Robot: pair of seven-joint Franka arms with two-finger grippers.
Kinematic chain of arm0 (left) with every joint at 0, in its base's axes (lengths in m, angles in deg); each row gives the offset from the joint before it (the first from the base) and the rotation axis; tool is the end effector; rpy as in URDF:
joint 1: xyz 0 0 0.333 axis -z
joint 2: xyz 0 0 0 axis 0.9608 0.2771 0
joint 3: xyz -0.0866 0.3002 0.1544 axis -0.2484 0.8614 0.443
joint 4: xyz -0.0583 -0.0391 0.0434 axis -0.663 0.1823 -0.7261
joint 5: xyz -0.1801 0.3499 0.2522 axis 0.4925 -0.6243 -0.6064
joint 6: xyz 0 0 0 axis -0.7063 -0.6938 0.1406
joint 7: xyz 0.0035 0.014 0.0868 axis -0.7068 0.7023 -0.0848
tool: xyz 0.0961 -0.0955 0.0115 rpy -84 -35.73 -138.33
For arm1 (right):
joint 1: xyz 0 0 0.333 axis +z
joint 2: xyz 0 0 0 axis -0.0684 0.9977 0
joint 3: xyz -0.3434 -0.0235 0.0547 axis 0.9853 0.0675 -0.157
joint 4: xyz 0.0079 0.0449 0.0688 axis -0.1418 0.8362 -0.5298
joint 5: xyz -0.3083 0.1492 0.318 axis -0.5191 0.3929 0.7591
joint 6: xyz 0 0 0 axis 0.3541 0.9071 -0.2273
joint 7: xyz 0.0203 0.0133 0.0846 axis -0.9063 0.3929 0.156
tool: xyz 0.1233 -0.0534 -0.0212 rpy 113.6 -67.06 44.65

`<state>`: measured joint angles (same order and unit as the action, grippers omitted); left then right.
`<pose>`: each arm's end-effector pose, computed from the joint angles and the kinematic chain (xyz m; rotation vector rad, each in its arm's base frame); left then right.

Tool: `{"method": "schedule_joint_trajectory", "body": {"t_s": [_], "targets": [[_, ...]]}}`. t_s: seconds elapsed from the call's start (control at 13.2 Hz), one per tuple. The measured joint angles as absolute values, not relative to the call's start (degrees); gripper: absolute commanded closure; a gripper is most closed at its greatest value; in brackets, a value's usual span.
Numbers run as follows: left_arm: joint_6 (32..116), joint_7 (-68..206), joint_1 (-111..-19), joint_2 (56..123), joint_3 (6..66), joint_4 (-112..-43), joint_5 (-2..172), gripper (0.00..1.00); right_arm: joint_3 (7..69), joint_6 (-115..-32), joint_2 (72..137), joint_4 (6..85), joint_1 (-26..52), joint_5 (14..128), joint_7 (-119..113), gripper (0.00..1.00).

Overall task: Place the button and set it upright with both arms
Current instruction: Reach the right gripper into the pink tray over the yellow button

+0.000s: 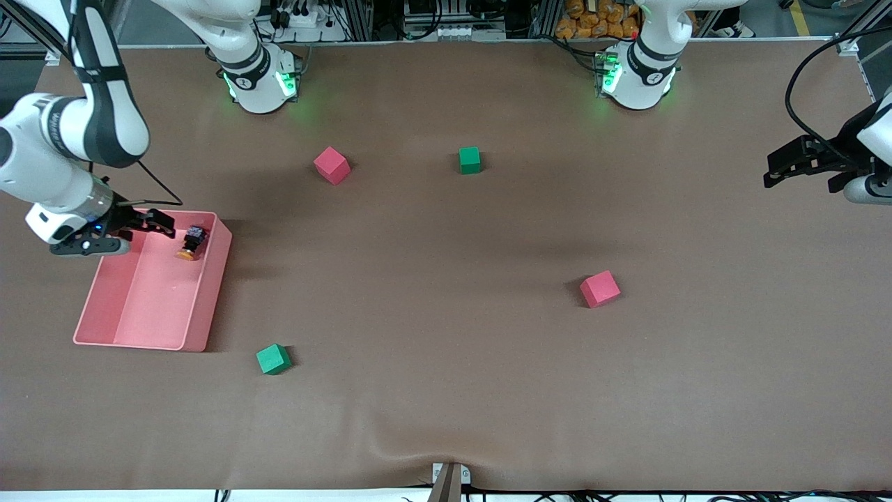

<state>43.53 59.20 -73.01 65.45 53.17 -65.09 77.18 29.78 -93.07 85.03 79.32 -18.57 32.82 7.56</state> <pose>0.6329 -0.0227 0.6331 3.1188 -0.1336 -0.0645 0.5576 -0.1188 0.2620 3.1329 0.1183 -0.0348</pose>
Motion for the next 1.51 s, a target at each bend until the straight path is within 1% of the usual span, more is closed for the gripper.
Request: {"method": "schedule_joint_trajectory", "body": {"t_s": [0.38,0.6,0.98,1.51], "targets": [[43.53,59.2,-73.01,65.5,53.16,-65.17,77.18,0.0,30.11,-101.28,94.54,79.92,-20.32,32.82,9.9,0.0],[43.53,59.2,-73.01,65.51,53.15,-65.18,77.18,0.0,30.13,-102.02,98.11,79.85,-21.2,32.82,9.9,0.0],[43.52,59.2,-73.0,65.51,53.14,-65.2,77.18,0.0,30.18,-102.02,100.23,79.84,-22.21,32.82,9.92,0.0],[43.52,59.2,-72.97,65.51,53.12,-65.2,77.18,0.0,30.18,-101.99,100.96,79.84,-22.62,32.82,10.0,0.0]]}}
